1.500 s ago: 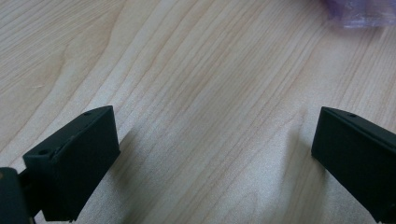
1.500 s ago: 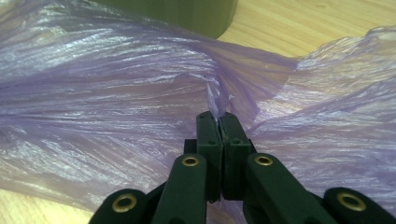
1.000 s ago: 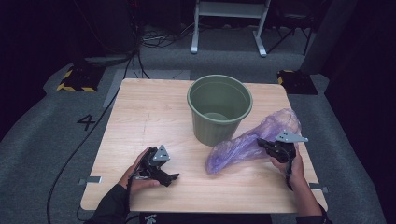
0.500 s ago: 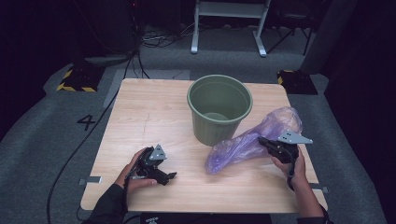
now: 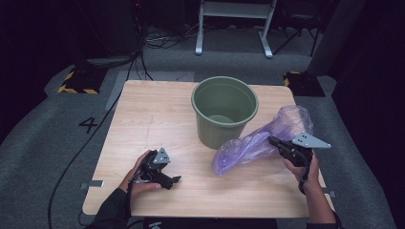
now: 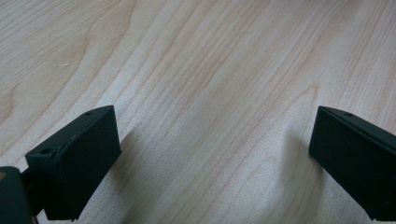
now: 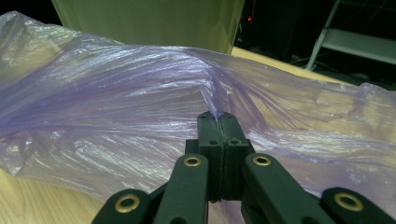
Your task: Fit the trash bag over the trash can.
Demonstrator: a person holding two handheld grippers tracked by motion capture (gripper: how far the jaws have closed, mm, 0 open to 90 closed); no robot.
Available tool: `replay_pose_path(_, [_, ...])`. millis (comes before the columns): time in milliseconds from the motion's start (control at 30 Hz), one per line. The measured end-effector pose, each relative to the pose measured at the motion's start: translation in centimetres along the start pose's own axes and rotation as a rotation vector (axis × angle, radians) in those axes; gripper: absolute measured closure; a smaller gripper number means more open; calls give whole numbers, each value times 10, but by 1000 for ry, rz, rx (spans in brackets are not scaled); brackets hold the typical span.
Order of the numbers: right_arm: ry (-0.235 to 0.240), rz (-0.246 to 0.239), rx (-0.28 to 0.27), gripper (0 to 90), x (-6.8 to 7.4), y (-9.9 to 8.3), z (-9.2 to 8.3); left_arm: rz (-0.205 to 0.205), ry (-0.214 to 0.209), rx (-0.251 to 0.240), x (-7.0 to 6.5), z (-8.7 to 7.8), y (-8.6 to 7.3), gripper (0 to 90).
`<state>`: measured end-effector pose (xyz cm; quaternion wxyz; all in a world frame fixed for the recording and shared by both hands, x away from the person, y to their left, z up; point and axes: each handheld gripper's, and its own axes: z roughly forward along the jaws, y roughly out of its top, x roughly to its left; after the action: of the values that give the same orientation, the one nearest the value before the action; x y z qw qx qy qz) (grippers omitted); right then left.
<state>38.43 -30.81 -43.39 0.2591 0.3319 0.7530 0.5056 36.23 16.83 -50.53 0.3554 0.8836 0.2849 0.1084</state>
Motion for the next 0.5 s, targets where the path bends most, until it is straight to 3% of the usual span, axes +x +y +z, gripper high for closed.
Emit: replay_pose_path(500, [12,-31,-98,900,9,23,-21,-6,4,2,0,0,0,13])
